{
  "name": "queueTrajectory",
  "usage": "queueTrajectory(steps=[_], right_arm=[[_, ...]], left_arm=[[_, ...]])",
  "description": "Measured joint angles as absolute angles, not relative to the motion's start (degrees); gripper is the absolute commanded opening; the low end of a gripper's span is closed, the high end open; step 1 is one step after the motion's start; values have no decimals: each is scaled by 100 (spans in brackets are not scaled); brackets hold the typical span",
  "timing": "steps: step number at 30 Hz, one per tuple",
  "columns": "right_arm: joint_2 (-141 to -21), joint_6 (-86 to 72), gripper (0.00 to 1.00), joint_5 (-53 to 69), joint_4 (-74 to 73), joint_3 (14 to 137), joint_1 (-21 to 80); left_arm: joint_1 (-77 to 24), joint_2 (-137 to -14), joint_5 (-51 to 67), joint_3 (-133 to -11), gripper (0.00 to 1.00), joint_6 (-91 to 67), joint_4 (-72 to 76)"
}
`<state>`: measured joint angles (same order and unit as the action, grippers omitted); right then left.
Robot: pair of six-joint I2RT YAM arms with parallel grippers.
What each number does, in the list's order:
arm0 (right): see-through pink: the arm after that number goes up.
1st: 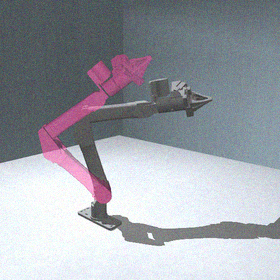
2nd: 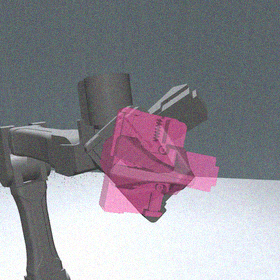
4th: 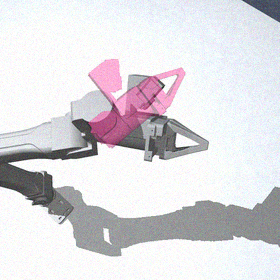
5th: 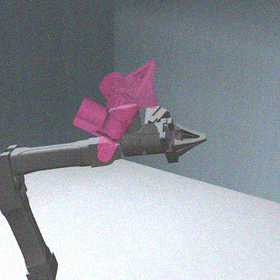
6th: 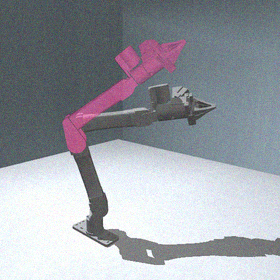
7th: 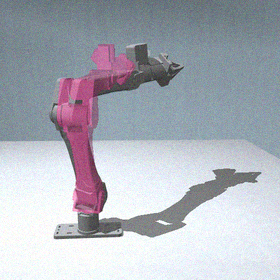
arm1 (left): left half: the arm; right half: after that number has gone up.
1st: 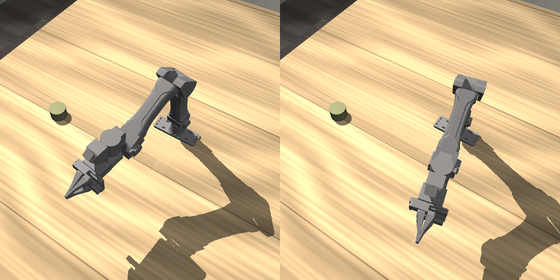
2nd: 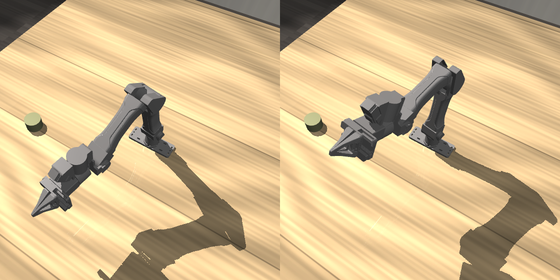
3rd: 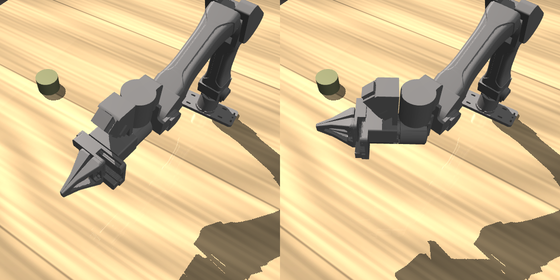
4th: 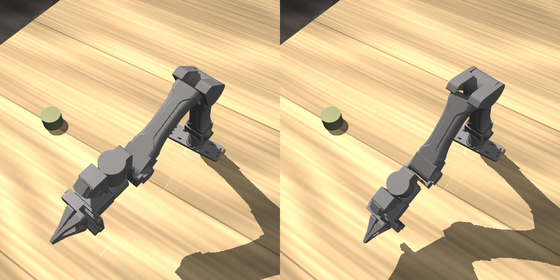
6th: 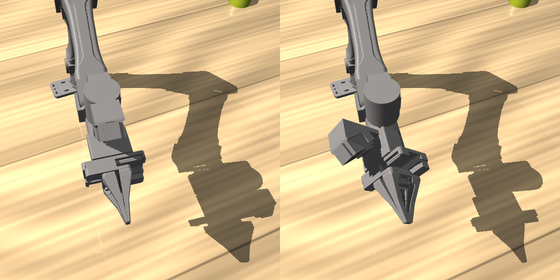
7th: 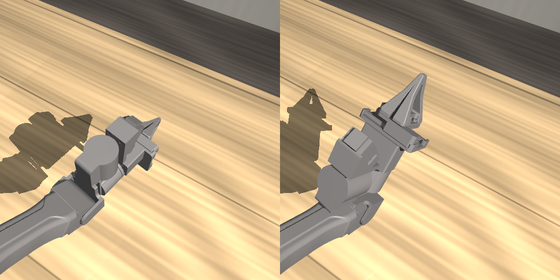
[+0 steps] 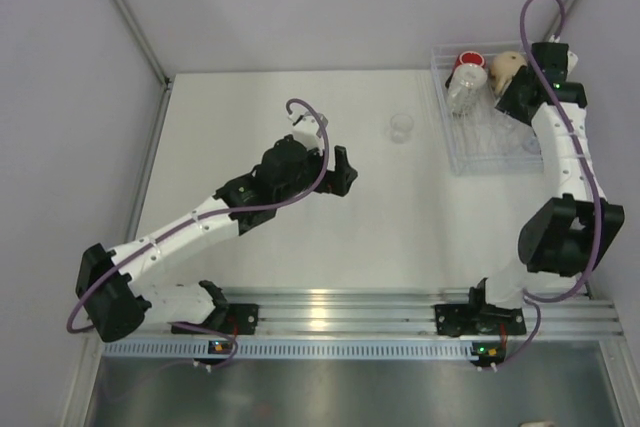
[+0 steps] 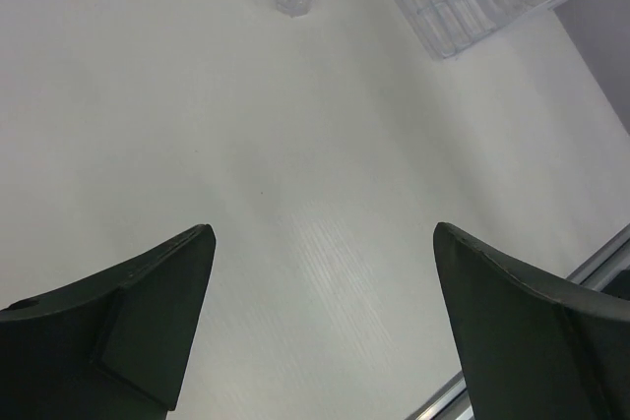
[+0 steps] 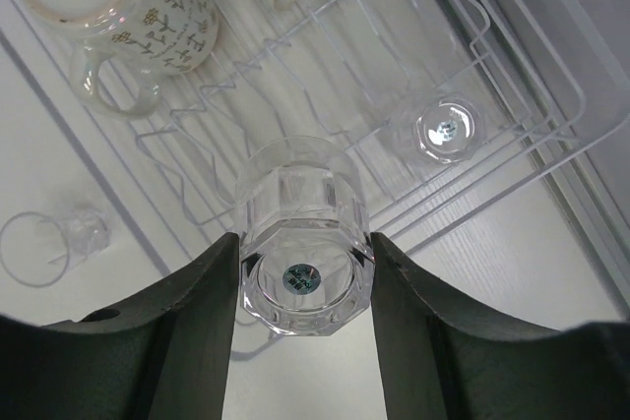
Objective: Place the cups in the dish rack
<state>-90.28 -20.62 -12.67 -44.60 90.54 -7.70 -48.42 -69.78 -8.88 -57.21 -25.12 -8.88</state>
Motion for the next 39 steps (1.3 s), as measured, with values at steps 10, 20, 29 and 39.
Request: queueTrajectory(steps=[10,20,29,39], right_arm=[[-10071,-1977,0,-1402,-4678,9598,-913],[-10538,-1802,0,-1330,-4591,9511,-972],[-10593,-1802,0,-1258,-4357,9321,-958],[-10521,-1796,0,-1173,-4316,9122,-950]], left_arm=[[-4842,-6825,-1007,-5721,98,-2373,-1081],[-4842,-6973,-1011,-5721,98,-2408,-1083],[-4842,-7262,-954,-5732,98,-2512,-1107],[-4842,-7456,-777,-5881,98,-2613,-1122]])
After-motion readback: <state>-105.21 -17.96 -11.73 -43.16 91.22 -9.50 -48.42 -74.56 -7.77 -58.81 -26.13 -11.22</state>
